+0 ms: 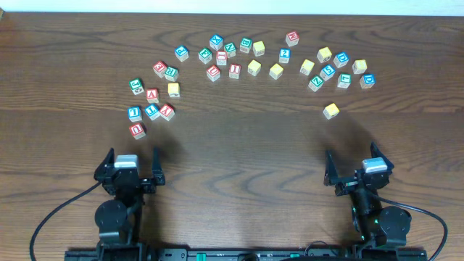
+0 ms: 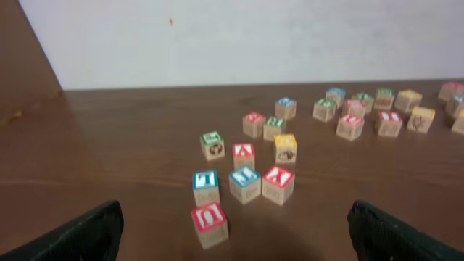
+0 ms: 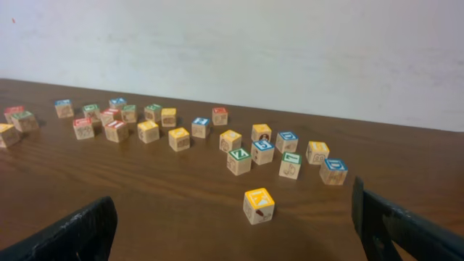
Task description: Spell out AI2
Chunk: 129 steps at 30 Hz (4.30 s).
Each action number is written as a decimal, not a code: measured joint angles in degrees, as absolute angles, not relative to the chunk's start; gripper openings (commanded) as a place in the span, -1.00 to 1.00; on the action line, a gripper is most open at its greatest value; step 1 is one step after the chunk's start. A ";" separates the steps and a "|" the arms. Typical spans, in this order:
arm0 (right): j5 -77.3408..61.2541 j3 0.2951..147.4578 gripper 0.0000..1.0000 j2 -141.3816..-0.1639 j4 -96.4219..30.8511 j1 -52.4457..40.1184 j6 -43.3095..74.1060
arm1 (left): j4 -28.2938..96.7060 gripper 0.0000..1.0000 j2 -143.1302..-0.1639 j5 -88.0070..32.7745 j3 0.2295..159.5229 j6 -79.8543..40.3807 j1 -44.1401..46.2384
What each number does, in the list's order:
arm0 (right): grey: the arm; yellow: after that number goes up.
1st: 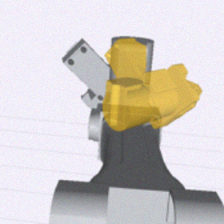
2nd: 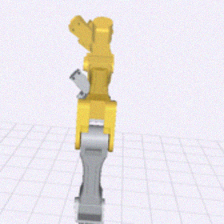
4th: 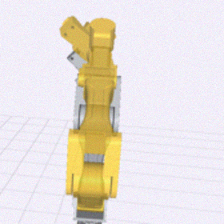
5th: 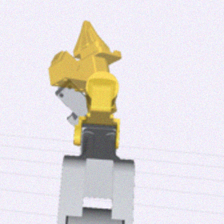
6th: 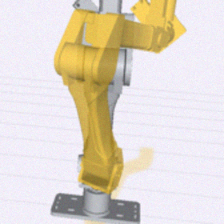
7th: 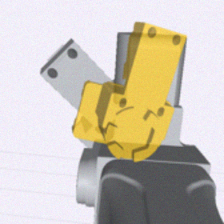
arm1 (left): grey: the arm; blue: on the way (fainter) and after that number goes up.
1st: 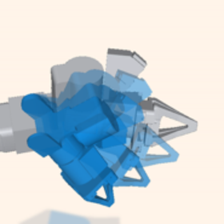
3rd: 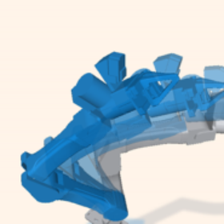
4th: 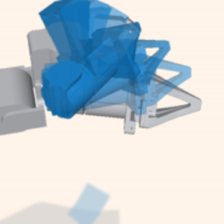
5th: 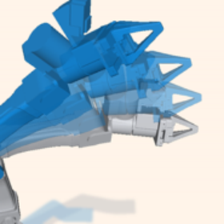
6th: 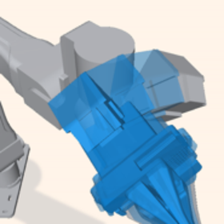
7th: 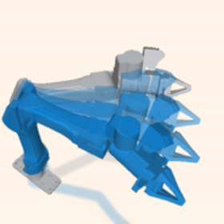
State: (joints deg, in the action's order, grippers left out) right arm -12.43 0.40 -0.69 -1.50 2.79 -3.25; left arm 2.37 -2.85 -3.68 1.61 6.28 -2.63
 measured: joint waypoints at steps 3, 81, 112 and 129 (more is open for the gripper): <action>-12.53 0.40 0.99 -0.69 -1.02 2.79 -3.25 | 3.38 0.95 -5.98 -3.70 2.22 6.31 -2.63; -18.15 94.67 0.99 -90.21 -65.91 2.79 -9.58 | 68.62 0.95 -100.75 -16.51 105.01 6.00 -2.63; -22.33 94.67 0.98 -90.21 -67.11 2.79 -9.58 | 64.23 0.43 -109.84 0.43 105.19 -12.03 0.75; -22.33 94.67 0.99 -90.21 -69.91 2.79 -9.58 | 59.07 0.09 -118.96 1.80 105.19 -12.62 0.75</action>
